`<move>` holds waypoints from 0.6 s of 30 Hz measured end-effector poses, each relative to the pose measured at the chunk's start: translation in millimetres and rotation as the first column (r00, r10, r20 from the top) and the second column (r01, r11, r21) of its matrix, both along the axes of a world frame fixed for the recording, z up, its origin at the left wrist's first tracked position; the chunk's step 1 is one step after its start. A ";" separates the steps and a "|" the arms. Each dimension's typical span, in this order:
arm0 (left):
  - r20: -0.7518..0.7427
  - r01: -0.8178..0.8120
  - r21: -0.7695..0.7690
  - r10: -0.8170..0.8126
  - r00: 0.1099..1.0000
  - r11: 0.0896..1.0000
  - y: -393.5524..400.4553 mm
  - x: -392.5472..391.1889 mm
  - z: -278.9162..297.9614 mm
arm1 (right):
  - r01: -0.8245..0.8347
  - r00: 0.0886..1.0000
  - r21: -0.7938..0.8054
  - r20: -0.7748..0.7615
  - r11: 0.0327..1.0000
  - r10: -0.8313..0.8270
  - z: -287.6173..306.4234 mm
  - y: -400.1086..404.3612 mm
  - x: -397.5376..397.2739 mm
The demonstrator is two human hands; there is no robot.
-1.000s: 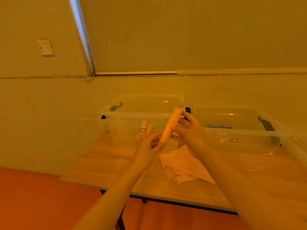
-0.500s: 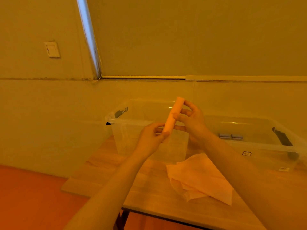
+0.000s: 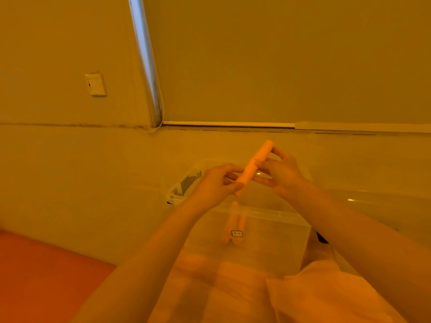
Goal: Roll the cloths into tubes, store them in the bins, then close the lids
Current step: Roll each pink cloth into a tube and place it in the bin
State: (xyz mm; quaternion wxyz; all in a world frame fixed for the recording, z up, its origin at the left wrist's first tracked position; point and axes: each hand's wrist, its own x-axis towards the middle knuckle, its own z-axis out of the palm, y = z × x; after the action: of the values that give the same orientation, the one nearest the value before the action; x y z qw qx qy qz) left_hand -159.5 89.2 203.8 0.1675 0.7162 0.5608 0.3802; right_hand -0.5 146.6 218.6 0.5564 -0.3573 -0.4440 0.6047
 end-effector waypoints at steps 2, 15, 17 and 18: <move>0.003 0.012 -0.033 -0.012 1.000 0.999 13.9 -11.0 -2.0 | -0.006 1.000 -0.028 0.009 1.000 0.007 -4.6 16.3 -10.8; -0.137 0.066 -0.133 -0.084 0.987 0.989 89.0 -35.1 -16.7 | -0.024 0.940 -0.262 0.323 0.965 0.111 -64.6 88.6 -36.7; -0.132 0.072 -0.137 -0.090 0.987 0.988 96.6 -39.3 -22.6 | -0.025 0.912 -0.283 0.386 0.959 0.138 -73.7 95.6 -37.5; -0.121 0.071 -0.143 -0.089 0.989 0.987 96.9 -40.9 -24.3 | -0.031 0.895 -0.292 0.418 0.956 0.157 -76.8 96.6 -38.3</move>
State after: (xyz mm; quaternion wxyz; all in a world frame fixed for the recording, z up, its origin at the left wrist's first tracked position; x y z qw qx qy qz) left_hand -200.4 186.0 179.5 0.1958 0.7476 0.5661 0.2869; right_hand -38.8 243.2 141.8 0.3570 -0.5360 -0.4851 0.5916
